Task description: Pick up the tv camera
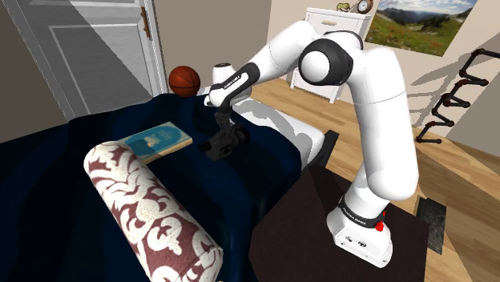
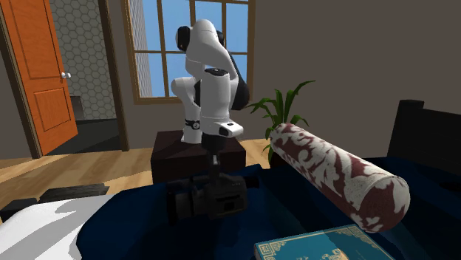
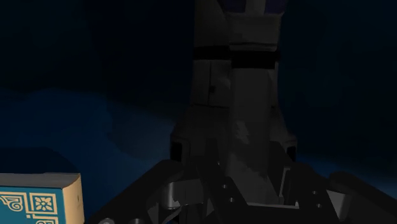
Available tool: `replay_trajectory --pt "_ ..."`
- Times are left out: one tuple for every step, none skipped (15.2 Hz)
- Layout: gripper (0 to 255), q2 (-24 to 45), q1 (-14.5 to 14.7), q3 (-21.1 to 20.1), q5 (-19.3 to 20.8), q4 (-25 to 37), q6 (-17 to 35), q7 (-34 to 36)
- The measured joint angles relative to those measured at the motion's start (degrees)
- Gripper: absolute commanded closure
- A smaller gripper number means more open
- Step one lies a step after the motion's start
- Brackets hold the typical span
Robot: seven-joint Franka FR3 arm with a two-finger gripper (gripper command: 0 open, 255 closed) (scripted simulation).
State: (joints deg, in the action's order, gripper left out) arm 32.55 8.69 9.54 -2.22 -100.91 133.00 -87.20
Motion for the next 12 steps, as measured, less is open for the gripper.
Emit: replay_trajectory --pt "255 -0.49 0.08 0.05 0.08 0.0 -0.49 0.07" --pt "255 -1.19 0.14 0.12 0.17 -0.19 -1.0 0.08" --pt "255 -1.5 0.03 0.18 0.2 0.16 -1.63 -0.08" --pt "255 -1.93 0.11 0.23 0.28 0.34 -2.26 0.01" --pt "255 -2.23 0.1 0.27 0.33 0.43 -2.63 -0.04" --pt "255 -2.59 0.07 0.32 0.38 0.61 -3.19 -0.09" --pt "255 -3.1 0.14 0.37 0.46 0.76 -3.83 -0.03" --pt "255 -3.54 0.14 0.42 0.52 0.81 -4.31 -0.08" --pt "255 -4.13 0.27 0.46 0.64 0.84 -4.94 0.06" --pt "255 -4.37 0.31 0.48 0.68 1.34 -5.68 0.09" --pt "255 -4.91 0.39 0.52 0.77 1.36 -6.23 0.17" --pt "255 -5.17 0.42 0.54 0.81 1.44 -6.55 0.19"
